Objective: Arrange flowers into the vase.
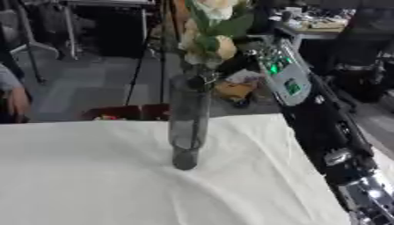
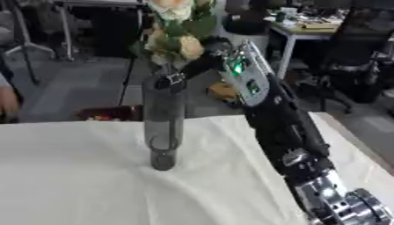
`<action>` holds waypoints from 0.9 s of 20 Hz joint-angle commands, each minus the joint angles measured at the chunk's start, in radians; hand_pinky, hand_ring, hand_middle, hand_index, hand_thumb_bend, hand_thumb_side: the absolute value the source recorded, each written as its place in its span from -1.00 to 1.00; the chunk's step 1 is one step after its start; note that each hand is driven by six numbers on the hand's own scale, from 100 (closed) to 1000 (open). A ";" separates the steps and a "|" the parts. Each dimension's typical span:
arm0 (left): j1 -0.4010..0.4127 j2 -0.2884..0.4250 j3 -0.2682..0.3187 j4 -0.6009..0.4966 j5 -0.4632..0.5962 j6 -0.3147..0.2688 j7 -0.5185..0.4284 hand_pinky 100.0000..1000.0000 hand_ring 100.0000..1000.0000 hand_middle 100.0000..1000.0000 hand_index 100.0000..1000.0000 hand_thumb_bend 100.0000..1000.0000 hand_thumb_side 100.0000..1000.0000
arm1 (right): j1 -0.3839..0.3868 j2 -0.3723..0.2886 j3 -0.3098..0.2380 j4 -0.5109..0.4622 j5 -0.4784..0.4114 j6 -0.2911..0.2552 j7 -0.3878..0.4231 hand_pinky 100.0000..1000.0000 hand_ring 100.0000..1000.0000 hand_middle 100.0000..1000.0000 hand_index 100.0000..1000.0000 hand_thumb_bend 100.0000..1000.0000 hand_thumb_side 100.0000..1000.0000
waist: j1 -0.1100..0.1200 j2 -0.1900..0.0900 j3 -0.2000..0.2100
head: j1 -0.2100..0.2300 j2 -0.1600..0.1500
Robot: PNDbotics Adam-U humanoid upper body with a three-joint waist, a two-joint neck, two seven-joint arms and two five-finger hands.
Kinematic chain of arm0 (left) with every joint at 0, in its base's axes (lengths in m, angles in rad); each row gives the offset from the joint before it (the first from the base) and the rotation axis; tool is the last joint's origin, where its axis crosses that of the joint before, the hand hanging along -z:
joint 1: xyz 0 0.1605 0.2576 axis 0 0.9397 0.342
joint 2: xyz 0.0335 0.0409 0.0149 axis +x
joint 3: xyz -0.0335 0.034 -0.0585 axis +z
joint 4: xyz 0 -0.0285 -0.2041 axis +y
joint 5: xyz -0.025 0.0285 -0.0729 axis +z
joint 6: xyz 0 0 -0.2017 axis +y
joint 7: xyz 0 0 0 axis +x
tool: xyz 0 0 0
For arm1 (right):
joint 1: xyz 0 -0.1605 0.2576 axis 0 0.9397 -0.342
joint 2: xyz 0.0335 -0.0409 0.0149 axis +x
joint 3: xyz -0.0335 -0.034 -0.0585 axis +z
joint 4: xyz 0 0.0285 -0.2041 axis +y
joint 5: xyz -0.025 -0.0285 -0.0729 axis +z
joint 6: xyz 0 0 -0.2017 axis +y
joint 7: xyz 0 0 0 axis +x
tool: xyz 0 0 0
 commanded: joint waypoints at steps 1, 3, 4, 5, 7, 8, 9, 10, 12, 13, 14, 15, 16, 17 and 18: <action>-0.007 0.024 0.011 -0.019 -0.004 0.001 0.001 0.57 0.82 0.87 0.97 -1.00 1.00 | -0.025 -0.045 0.001 -0.018 0.001 0.042 0.067 0.98 1.00 1.00 1.00 1.00 -0.17 | 0.001 -0.026 -0.002 | 0.001 -0.010; -0.007 0.024 0.011 -0.019 -0.005 0.001 0.001 0.57 0.82 0.87 0.97 -1.00 1.00 | -0.027 -0.050 0.007 -0.016 0.014 0.033 0.084 0.98 1.00 1.00 1.00 1.00 -0.18 | 0.000 -0.026 -0.004 | 0.002 -0.009; -0.007 0.025 0.011 -0.019 -0.005 0.001 0.001 0.57 0.82 0.87 0.97 -1.00 1.00 | -0.026 -0.052 0.008 -0.016 0.020 0.029 0.090 0.98 1.00 1.00 1.00 1.00 -0.18 | 0.000 -0.027 -0.005 | 0.002 -0.009; -0.007 0.025 0.011 -0.019 -0.005 0.001 0.001 0.57 0.82 0.87 0.97 -1.00 1.00 | -0.026 -0.053 0.008 -0.015 0.024 0.025 0.092 0.98 1.00 1.00 1.00 1.00 -0.18 | -0.001 -0.027 -0.006 | 0.003 -0.009; -0.006 0.025 0.011 -0.019 -0.006 0.001 0.002 0.57 0.82 0.87 0.97 -1.00 1.00 | -0.021 -0.056 0.013 -0.009 0.027 0.014 0.094 0.99 1.00 1.00 1.00 1.00 -0.21 | -0.002 -0.027 -0.007 | 0.004 -0.008; -0.006 0.025 0.011 -0.019 -0.006 0.002 0.002 0.57 0.82 0.87 0.97 -1.00 1.00 | -0.019 -0.058 0.018 -0.005 0.025 0.005 0.095 0.99 1.00 1.00 1.00 1.00 -0.20 | -0.002 -0.026 -0.007 | 0.005 -0.009; -0.006 0.025 0.012 -0.019 -0.006 0.002 0.002 0.57 0.82 0.87 0.97 -1.00 1.00 | -0.017 -0.060 0.023 -0.001 0.024 -0.004 0.095 0.99 1.00 1.00 1.00 1.00 -0.21 | -0.003 -0.027 -0.007 | 0.006 -0.009; -0.006 0.025 0.012 -0.019 -0.006 0.002 0.003 0.57 0.82 0.87 0.97 -1.00 1.00 | -0.016 -0.062 0.027 0.003 0.024 -0.014 0.095 1.00 1.00 1.00 1.00 1.00 -0.21 | -0.003 -0.027 -0.007 | 0.006 -0.009; -0.006 0.025 0.011 -0.019 -0.007 0.002 0.003 0.57 0.82 0.87 0.97 -1.00 1.00 | -0.017 -0.066 0.035 0.007 0.028 -0.036 0.095 1.00 1.00 1.00 1.00 1.00 -0.23 | -0.003 -0.027 -0.007 | 0.006 -0.010; -0.007 0.025 0.011 -0.019 -0.007 0.002 0.003 0.57 0.82 0.87 0.97 -1.00 1.00 | -0.017 -0.067 0.038 0.009 0.030 -0.047 0.095 1.00 1.00 1.00 1.00 1.00 -0.23 | -0.003 -0.027 -0.007 | 0.006 -0.010; -0.007 0.026 0.011 -0.019 -0.007 0.002 0.003 0.57 0.82 0.87 0.97 -1.00 1.00 | -0.018 -0.068 0.043 0.011 0.033 -0.059 0.095 1.00 1.00 1.00 1.00 1.00 -0.23 | -0.004 -0.027 -0.007 | 0.006 -0.009; -0.008 0.026 0.011 -0.019 -0.006 0.001 0.002 0.57 0.82 0.87 0.97 -1.00 1.00 | -0.019 -0.069 0.045 0.014 0.036 -0.070 0.095 1.00 1.00 1.00 1.00 1.00 -0.23 | -0.004 -0.027 -0.008 | 0.006 -0.009; -0.008 0.026 0.011 -0.019 -0.006 0.001 0.002 0.57 0.82 0.87 0.97 -1.00 1.00 | -0.020 -0.069 0.048 0.016 0.040 -0.079 0.095 1.00 1.00 1.00 1.00 1.00 -0.23 | -0.005 -0.026 -0.008 | 0.006 -0.009; -0.009 0.026 0.010 -0.019 -0.006 0.001 0.002 0.57 0.82 0.87 0.97 -1.00 1.00 | -0.021 -0.070 0.048 0.019 0.043 -0.087 0.095 1.00 1.00 1.00 1.00 1.00 -0.23 | -0.005 -0.026 -0.009 | 0.006 -0.009; -0.009 0.026 0.010 -0.019 -0.006 0.001 0.002 0.57 0.82 0.87 0.97 -1.00 1.00 | -0.021 -0.070 0.048 0.021 0.043 -0.093 0.095 1.00 1.00 1.00 1.00 1.00 -0.23 | -0.006 -0.026 -0.009 | 0.007 -0.010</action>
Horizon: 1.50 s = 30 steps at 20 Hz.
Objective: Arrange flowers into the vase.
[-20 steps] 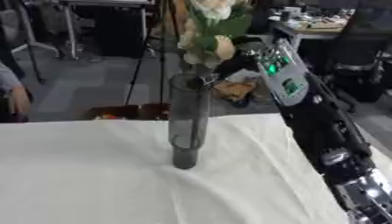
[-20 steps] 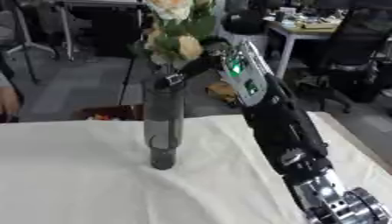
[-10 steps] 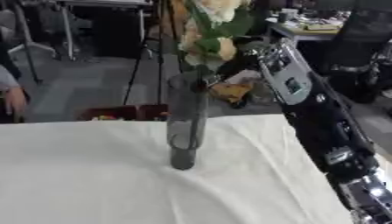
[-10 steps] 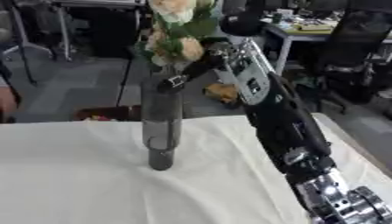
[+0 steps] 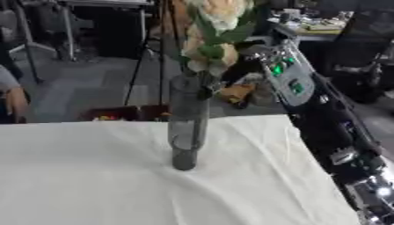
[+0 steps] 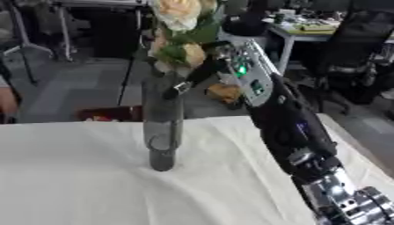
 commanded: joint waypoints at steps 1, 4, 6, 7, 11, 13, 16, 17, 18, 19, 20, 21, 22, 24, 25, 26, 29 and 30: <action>-0.011 0.026 0.010 -0.019 -0.002 0.000 0.001 0.57 0.82 0.87 0.97 -1.00 1.00 | -0.022 -0.037 -0.006 -0.001 0.014 -0.009 0.016 1.00 1.00 1.00 1.00 1.00 -0.22 | 0.002 -0.024 -0.002 | 0.002 -0.011; -0.011 0.026 0.011 -0.019 -0.003 0.001 0.001 0.57 0.82 0.87 0.97 -1.00 1.00 | -0.021 -0.038 -0.014 -0.004 0.004 -0.016 0.016 1.00 1.00 1.00 1.00 1.00 -0.22 | 0.002 -0.024 -0.001 | 0.004 -0.011; -0.012 0.026 0.010 -0.019 -0.003 0.001 0.001 0.57 0.82 0.87 0.98 -1.00 1.00 | -0.020 -0.040 -0.016 -0.009 -0.004 -0.018 0.016 1.00 1.00 1.00 1.00 1.00 -0.22 | 0.002 -0.024 -0.002 | 0.004 -0.012; -0.012 0.027 0.010 -0.019 -0.003 0.000 0.000 0.57 0.82 0.87 0.98 -1.00 1.00 | -0.019 -0.042 -0.016 -0.011 -0.006 -0.018 0.016 1.00 1.00 1.00 1.00 1.00 -0.22 | 0.002 -0.024 -0.002 | 0.004 -0.013; -0.012 0.027 0.011 -0.019 -0.003 0.000 0.001 0.57 0.82 0.87 0.98 -1.00 1.00 | -0.011 -0.052 -0.017 -0.010 -0.006 -0.017 0.016 1.00 1.00 1.00 1.00 1.00 -0.23 | 0.001 -0.024 -0.003 | 0.005 -0.013; -0.013 0.027 0.010 -0.019 -0.003 0.000 0.000 0.57 0.82 0.87 0.98 -1.00 1.00 | -0.009 -0.055 -0.017 -0.011 -0.005 -0.018 0.016 1.00 1.00 1.00 1.00 1.00 -0.23 | 0.000 -0.025 -0.004 | 0.006 -0.013; -0.012 0.028 0.011 -0.019 -0.004 0.000 0.000 0.57 0.82 0.87 0.98 -1.00 1.00 | -0.009 -0.061 -0.020 -0.018 0.001 -0.024 0.016 1.00 1.00 1.00 1.00 1.00 -0.22 | 0.001 -0.026 -0.005 | 0.005 -0.014; -0.012 0.028 0.011 -0.019 -0.004 0.000 0.001 0.57 0.82 0.87 0.98 -1.00 1.00 | -0.009 -0.062 -0.021 -0.020 0.003 -0.025 0.016 1.00 1.00 1.00 1.00 1.00 -0.22 | 0.001 -0.026 -0.006 | 0.005 -0.014; -0.012 0.028 0.011 -0.019 -0.004 0.000 0.000 0.57 0.82 0.87 0.98 -1.00 1.00 | -0.008 -0.064 -0.022 -0.021 0.005 -0.026 0.016 1.00 1.00 1.00 1.00 1.00 -0.22 | 0.001 -0.027 -0.007 | 0.006 -0.013; -0.011 0.028 0.011 -0.019 -0.004 0.000 0.001 0.57 0.82 0.87 0.98 -1.00 1.00 | -0.007 -0.067 -0.024 -0.022 0.006 -0.026 0.016 1.00 1.00 1.00 1.00 1.00 -0.22 | 0.001 -0.027 -0.008 | 0.006 -0.013; -0.011 0.029 0.011 -0.019 -0.004 0.001 0.001 0.57 0.82 0.87 0.98 -1.00 1.00 | -0.005 -0.070 -0.025 -0.022 0.006 -0.026 0.016 1.00 1.00 1.00 1.00 1.00 -0.22 | 0.001 -0.028 -0.009 | 0.006 -0.012; -0.010 0.029 0.012 -0.019 -0.004 0.001 0.001 0.57 0.82 0.87 0.98 -1.00 1.00 | -0.003 -0.071 -0.027 -0.022 0.005 -0.026 0.016 1.00 1.00 1.00 1.00 1.00 -0.22 | 0.002 -0.028 -0.010 | 0.007 -0.012; -0.010 0.029 0.012 -0.019 -0.005 0.001 0.001 0.57 0.82 0.87 0.98 -1.00 1.00 | -0.001 -0.073 -0.028 -0.022 0.005 -0.026 0.016 1.00 1.00 1.00 1.00 1.00 -0.22 | 0.002 -0.028 -0.011 | 0.007 -0.011; -0.010 0.029 0.012 -0.019 -0.005 0.001 0.001 0.57 0.82 0.87 0.98 -1.00 1.00 | 0.004 -0.075 -0.029 -0.022 0.002 -0.025 0.016 1.00 1.00 1.00 1.00 1.00 -0.22 | 0.003 -0.028 -0.011 | 0.007 -0.011; -0.010 0.028 0.012 -0.019 -0.005 0.002 0.001 0.57 0.82 0.87 0.98 -1.00 1.00 | 0.005 -0.074 -0.030 -0.024 -0.002 -0.025 0.016 1.00 1.00 1.00 1.00 1.00 -0.22 | 0.003 -0.028 -0.011 | 0.007 -0.011; -0.010 0.028 0.012 -0.019 -0.005 0.002 0.001 0.57 0.82 0.87 0.98 -1.00 1.00 | 0.007 -0.074 -0.031 -0.026 -0.006 -0.025 0.016 0.99 1.00 1.00 1.00 1.00 -0.22 | 0.004 -0.028 -0.010 | 0.006 -0.012; -0.008 0.029 0.013 -0.019 -0.006 0.003 0.002 0.57 0.82 0.87 0.98 -1.00 1.00 | 0.012 -0.079 -0.032 -0.033 -0.013 -0.024 0.016 0.99 1.00 1.00 1.00 1.00 -0.23 | 0.007 -0.027 -0.010 | 0.005 -0.011; -0.008 0.030 0.013 -0.019 -0.006 0.003 0.002 0.57 0.82 0.87 0.98 -1.00 1.00 | 0.014 -0.081 -0.033 -0.034 -0.014 -0.023 0.016 0.99 1.00 1.00 1.00 1.00 -0.23 | 0.007 -0.027 -0.010 | 0.006 -0.011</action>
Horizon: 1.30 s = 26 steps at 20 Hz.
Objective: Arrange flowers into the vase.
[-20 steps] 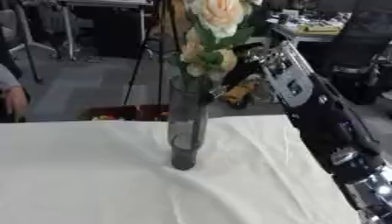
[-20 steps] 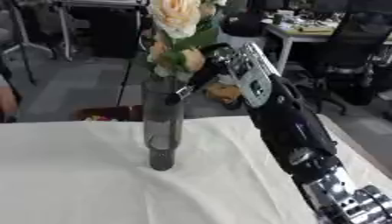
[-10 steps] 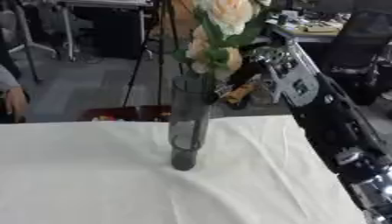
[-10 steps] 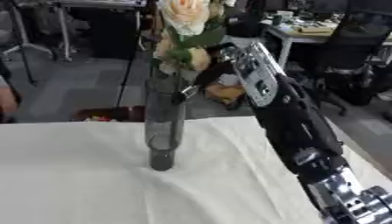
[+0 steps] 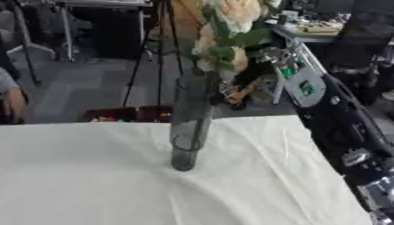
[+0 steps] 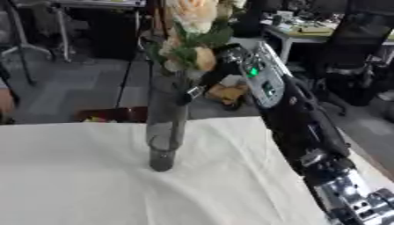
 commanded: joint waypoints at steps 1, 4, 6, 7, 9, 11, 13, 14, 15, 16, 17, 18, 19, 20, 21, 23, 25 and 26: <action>-0.008 0.029 0.013 -0.019 -0.005 0.003 0.003 0.57 0.82 0.87 0.98 -1.00 1.00 | -0.012 -0.047 -0.016 -0.022 -0.006 0.011 0.010 0.99 1.00 1.00 1.00 1.00 -0.23 | 0.004 -0.023 -0.001 | 0.001 -0.010; -0.008 0.028 0.013 -0.019 -0.004 0.003 0.002 0.57 0.82 0.87 0.98 -1.00 1.00 | -0.011 -0.045 -0.020 -0.027 -0.012 0.012 0.010 0.98 1.00 1.00 1.00 1.00 -0.22 | 0.005 -0.022 -0.001 | 0.001 -0.012; -0.008 0.026 0.012 -0.019 -0.004 0.004 0.002 0.57 0.82 0.87 0.98 -1.00 1.00 | -0.012 -0.043 -0.020 -0.034 -0.018 0.012 0.010 0.98 1.00 1.00 1.00 1.00 -0.23 | 0.006 -0.021 -0.001 | -0.001 -0.013; -0.008 0.027 0.011 -0.019 -0.004 0.004 0.001 0.57 0.82 0.87 0.98 -1.00 1.00 | -0.013 -0.043 -0.021 -0.039 -0.019 0.012 0.010 0.97 1.00 1.00 1.00 1.00 -0.23 | 0.007 -0.021 -0.001 | -0.003 -0.013; -0.008 0.027 0.011 -0.019 -0.004 0.004 0.001 0.57 0.82 0.87 0.98 -1.00 1.00 | -0.017 -0.044 -0.023 -0.050 -0.015 0.010 0.010 0.97 1.00 1.00 1.00 1.00 -0.25 | 0.008 -0.021 -0.001 | -0.006 -0.012; -0.009 0.028 0.012 -0.019 -0.004 0.005 0.001 0.56 0.82 0.87 0.98 -1.00 1.00 | -0.022 -0.046 -0.024 -0.067 0.002 0.003 0.010 0.94 1.00 1.00 1.00 1.00 -0.22 | 0.009 -0.021 0.000 | -0.006 -0.011; -0.010 0.029 0.011 -0.019 -0.004 0.005 0.000 0.56 0.82 0.87 0.97 -1.00 1.00 | -0.034 -0.043 -0.028 -0.092 0.025 -0.016 0.010 0.92 1.00 1.00 1.00 1.00 -0.17 | 0.008 -0.021 0.000 | -0.006 -0.010; -0.010 0.029 0.011 -0.019 -0.004 0.005 -0.001 0.56 0.82 0.87 0.97 -1.00 1.00 | -0.038 -0.041 -0.030 -0.103 0.036 -0.026 0.009 0.90 1.00 1.00 1.00 0.97 -0.14 | 0.008 -0.021 -0.001 | -0.006 -0.009; -0.011 0.029 0.010 -0.019 -0.005 0.005 -0.002 0.56 0.82 0.87 0.97 -1.00 1.00 | -0.043 -0.040 -0.031 -0.112 0.048 -0.036 0.008 0.89 1.00 0.99 1.00 0.96 -0.10 | 0.008 -0.021 -0.001 | -0.006 -0.008; -0.011 0.029 0.010 -0.019 -0.005 0.005 -0.002 0.56 0.82 0.87 0.97 -1.00 1.00 | -0.047 -0.037 -0.031 -0.119 0.059 -0.045 0.006 0.88 1.00 0.96 1.00 0.95 -0.05 | 0.007 -0.021 -0.001 | -0.006 -0.007; -0.011 0.028 0.010 -0.019 -0.005 0.005 -0.003 0.56 0.82 0.87 0.97 -1.00 1.00 | -0.049 -0.033 -0.031 -0.123 0.064 -0.053 0.004 0.88 1.00 0.96 1.00 0.95 -0.04 | 0.006 -0.022 -0.001 | -0.005 -0.007; -0.012 0.027 0.010 -0.019 -0.005 0.005 -0.003 0.57 0.82 0.87 0.97 -1.00 1.00 | -0.051 -0.030 -0.030 -0.125 0.067 -0.057 0.002 0.87 0.99 0.95 1.00 0.97 -0.01 | 0.006 -0.022 -0.001 | -0.005 -0.006; -0.012 0.027 0.009 -0.019 -0.005 0.004 -0.004 0.56 0.82 0.87 0.97 -1.00 1.00 | -0.051 -0.027 -0.030 -0.123 0.065 -0.058 -0.003 0.87 0.99 0.95 1.00 1.00 0.01 | 0.005 -0.022 0.000 | -0.004 -0.006; -0.012 0.026 0.009 -0.019 -0.005 0.004 -0.004 0.56 0.82 0.87 0.97 -1.00 1.00 | -0.052 -0.024 -0.029 -0.121 0.061 -0.056 -0.008 0.86 0.98 0.96 1.00 1.00 0.02 | 0.004 -0.023 0.001 | -0.004 -0.005; -0.012 0.026 0.009 -0.019 -0.005 0.004 -0.004 0.56 0.82 0.87 0.97 -1.00 1.00 | -0.052 -0.022 -0.029 -0.118 0.055 -0.052 -0.014 0.86 0.98 0.97 1.00 1.00 0.06 | 0.004 -0.023 0.002 | -0.004 -0.006; -0.010 0.025 0.010 -0.019 -0.005 0.004 -0.003 0.56 0.82 0.87 0.97 -1.00 1.00 | -0.051 -0.017 -0.026 -0.111 0.041 -0.045 -0.025 0.87 0.99 1.00 1.00 1.00 0.08 | 0.003 -0.024 0.004 | 0.003 -0.011; -0.010 0.024 0.009 -0.019 -0.004 0.004 -0.003 0.56 0.82 0.87 0.97 -1.00 1.00 | -0.050 -0.013 -0.020 -0.104 0.028 -0.040 -0.030 0.87 0.99 1.00 1.00 1.00 0.08 | 0.002 -0.024 0.005 | 0.012 -0.017; -0.011 0.023 0.009 -0.019 -0.004 0.004 -0.004 0.56 0.82 0.87 0.98 -1.00 1.00 | -0.050 -0.012 -0.017 -0.100 0.024 -0.038 -0.032 0.87 0.99 1.00 1.00 1.00 0.08 | 0.001 -0.024 0.006 | 0.015 -0.021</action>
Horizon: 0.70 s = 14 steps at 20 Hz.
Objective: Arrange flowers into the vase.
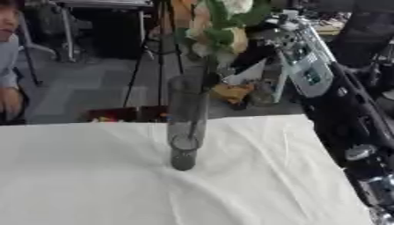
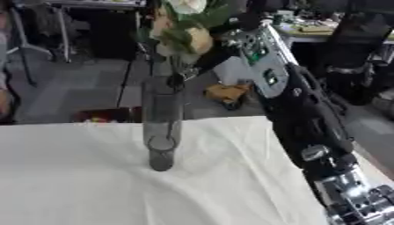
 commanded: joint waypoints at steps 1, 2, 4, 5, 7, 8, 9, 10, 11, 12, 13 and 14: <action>-0.011 0.023 0.007 -0.019 -0.002 0.000 -0.003 0.56 0.82 0.87 0.97 -1.00 1.00 | -0.026 -0.014 0.002 0.001 -0.019 0.009 -0.008 0.87 0.99 1.00 1.00 1.00 0.07 | 0.001 -0.024 0.002 | 0.012 -0.022; -0.011 0.022 0.007 -0.019 -0.002 0.000 -0.003 0.56 0.82 0.87 0.98 -1.00 1.00 | -0.026 -0.012 0.005 0.005 -0.022 0.010 -0.008 0.87 0.99 1.00 1.00 1.00 0.06 | 0.001 -0.024 0.003 | 0.014 -0.028; -0.011 0.021 0.006 -0.019 -0.002 0.000 -0.002 0.56 0.82 0.87 0.98 -1.00 1.00 | -0.027 -0.007 0.010 0.012 -0.029 0.011 -0.007 0.87 0.99 1.00 1.00 1.00 0.06 | 0.000 -0.024 0.005 | 0.017 -0.037; -0.011 0.021 0.006 -0.019 -0.002 0.000 -0.002 0.56 0.82 0.87 0.98 -1.00 1.00 | -0.029 -0.005 0.010 0.014 -0.031 0.011 -0.007 0.86 0.99 1.00 1.00 1.00 0.07 | 0.000 -0.024 0.006 | 0.016 -0.037; -0.012 0.022 0.006 -0.019 -0.002 -0.001 -0.002 0.56 0.82 0.87 0.98 -1.00 1.00 | -0.032 -0.001 0.012 0.016 -0.035 0.010 -0.010 0.86 0.99 1.00 1.00 1.00 0.07 | 0.000 -0.024 0.007 | 0.014 -0.036; -0.012 0.022 0.007 -0.019 -0.002 -0.001 -0.002 0.56 0.82 0.87 0.98 -1.00 1.00 | -0.033 0.000 0.013 0.017 -0.037 0.009 -0.011 0.86 0.99 1.00 1.00 1.00 0.07 | 0.000 -0.024 0.007 | 0.012 -0.035; -0.012 0.022 0.007 -0.019 -0.002 -0.001 -0.002 0.56 0.82 0.87 0.98 -1.00 1.00 | -0.034 0.002 0.013 0.018 -0.038 0.009 -0.012 0.86 0.99 1.00 1.00 1.00 0.07 | -0.001 -0.024 0.008 | 0.008 -0.033; -0.012 0.022 0.007 -0.019 -0.002 -0.001 -0.002 0.56 0.82 0.87 0.98 -1.00 1.00 | -0.035 0.003 0.014 0.020 -0.039 0.008 -0.012 0.86 0.99 1.00 1.00 1.00 0.07 | -0.001 -0.024 0.008 | 0.003 -0.030; -0.012 0.022 0.006 -0.019 -0.002 0.000 -0.002 0.56 0.82 0.87 0.98 -1.00 1.00 | -0.036 0.004 0.014 0.021 -0.040 0.008 -0.013 0.86 0.99 1.00 1.00 1.00 0.07 | -0.001 -0.024 0.008 | -0.002 -0.027; -0.011 0.022 0.006 -0.019 -0.002 0.000 -0.002 0.56 0.82 0.87 0.98 -1.00 1.00 | -0.036 0.004 0.015 0.022 -0.041 0.007 -0.012 0.86 0.99 1.00 1.00 1.00 0.06 | -0.002 -0.024 0.008 | -0.005 -0.026; -0.011 0.023 0.007 -0.019 -0.002 0.000 -0.001 0.56 0.82 0.87 0.98 -1.00 1.00 | -0.037 0.005 0.015 0.023 -0.041 0.006 -0.012 0.87 0.99 1.00 1.00 1.00 0.06 | -0.002 -0.025 0.008 | -0.008 -0.025; -0.011 0.023 0.007 -0.019 -0.002 -0.001 -0.001 0.56 0.82 0.87 0.98 -1.00 1.00 | -0.037 0.005 0.015 0.024 -0.042 0.005 -0.011 0.87 0.99 1.00 1.00 1.00 0.06 | -0.002 -0.025 0.008 | -0.009 -0.025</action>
